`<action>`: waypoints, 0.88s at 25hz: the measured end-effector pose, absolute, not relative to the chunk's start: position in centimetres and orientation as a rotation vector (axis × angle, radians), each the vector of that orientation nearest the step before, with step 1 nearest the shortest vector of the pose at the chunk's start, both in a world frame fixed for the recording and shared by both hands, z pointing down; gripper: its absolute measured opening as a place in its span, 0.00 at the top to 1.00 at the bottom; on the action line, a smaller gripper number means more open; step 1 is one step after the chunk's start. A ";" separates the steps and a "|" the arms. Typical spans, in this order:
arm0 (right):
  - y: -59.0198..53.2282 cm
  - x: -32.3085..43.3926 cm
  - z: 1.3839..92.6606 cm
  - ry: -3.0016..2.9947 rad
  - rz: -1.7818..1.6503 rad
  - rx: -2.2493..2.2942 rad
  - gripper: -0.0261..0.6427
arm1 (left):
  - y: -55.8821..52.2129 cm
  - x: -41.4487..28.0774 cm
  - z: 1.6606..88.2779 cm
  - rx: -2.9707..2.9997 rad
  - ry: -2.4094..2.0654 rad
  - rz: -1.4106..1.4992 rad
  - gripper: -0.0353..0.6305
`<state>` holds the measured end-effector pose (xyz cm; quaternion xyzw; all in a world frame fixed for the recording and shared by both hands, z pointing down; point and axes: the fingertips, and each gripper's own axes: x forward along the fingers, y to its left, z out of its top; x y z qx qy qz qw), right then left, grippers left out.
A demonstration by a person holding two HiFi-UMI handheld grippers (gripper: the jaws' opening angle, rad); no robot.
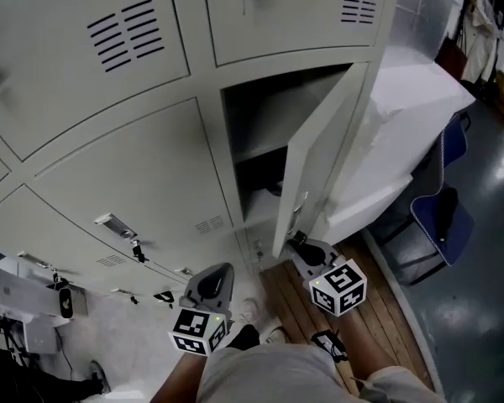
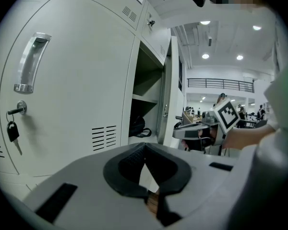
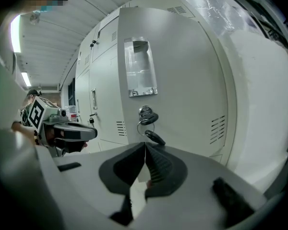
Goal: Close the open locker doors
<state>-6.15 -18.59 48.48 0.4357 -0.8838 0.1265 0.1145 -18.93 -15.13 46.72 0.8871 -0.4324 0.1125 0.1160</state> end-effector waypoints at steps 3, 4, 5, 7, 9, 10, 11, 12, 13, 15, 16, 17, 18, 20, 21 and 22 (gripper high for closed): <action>-19.4 -6.9 48.5 -2.597 0.367 1.261 0.92 | -15.7 -19.5 46.7 2.592 -1.279 0.324 0.93; -19.7 -7.2 48.5 -2.599 0.367 1.257 0.92 | -15.9 -19.8 46.7 2.589 -1.285 0.322 0.93; -20.0 -7.4 48.5 -2.601 0.366 1.252 0.92 | -16.0 -20.0 46.6 2.585 -1.290 0.320 0.93; -20.5 -7.9 48.5 -2.604 0.366 1.245 0.92 | -16.4 -20.5 46.6 2.580 -1.302 0.316 0.93; -21.1 -8.3 48.5 -2.607 0.364 1.241 0.92 | -16.7 -20.9 46.6 2.575 -1.313 0.315 0.93; -21.4 -8.6 48.4 -2.608 0.362 1.239 0.92 | -16.8 -21.1 46.6 2.572 -1.319 0.315 0.93; -21.7 -8.7 48.4 -2.609 0.360 1.238 0.92 | -17.0 -21.3 46.6 2.569 -1.324 0.315 0.93; -22.0 -8.9 48.4 -2.611 0.358 1.236 0.92 | -17.1 -21.6 46.7 2.565 -1.328 0.314 0.93; -22.3 -9.1 48.4 -2.612 0.357 1.234 0.92 | -17.3 -21.7 46.6 2.563 -1.333 0.313 0.93; -22.9 -9.5 48.4 -2.614 0.357 1.231 0.92 | -17.7 -22.1 46.6 2.560 -1.342 0.310 0.93; -23.2 -9.6 48.4 -2.614 0.357 1.230 0.92 | -17.8 -22.2 46.5 2.559 -1.346 0.309 0.93; -23.4 -9.8 48.4 -2.615 0.356 1.230 0.92 | -18.0 -22.4 46.5 2.558 -1.350 0.307 0.93; -23.7 -9.9 48.4 -2.615 0.356 1.231 0.92 | -18.2 -22.5 46.5 2.557 -1.354 0.306 0.93; -24.2 -10.1 48.4 -2.615 0.358 1.233 0.92 | -18.5 -22.7 46.4 2.554 -1.361 0.301 0.93; -24.4 -10.2 48.4 -2.615 0.359 1.235 0.92 | -18.6 -22.7 46.4 2.553 -1.362 0.300 0.93; -24.7 -10.3 48.4 -2.616 0.359 1.235 0.92 | -18.8 -22.8 46.4 2.552 -1.362 0.299 0.93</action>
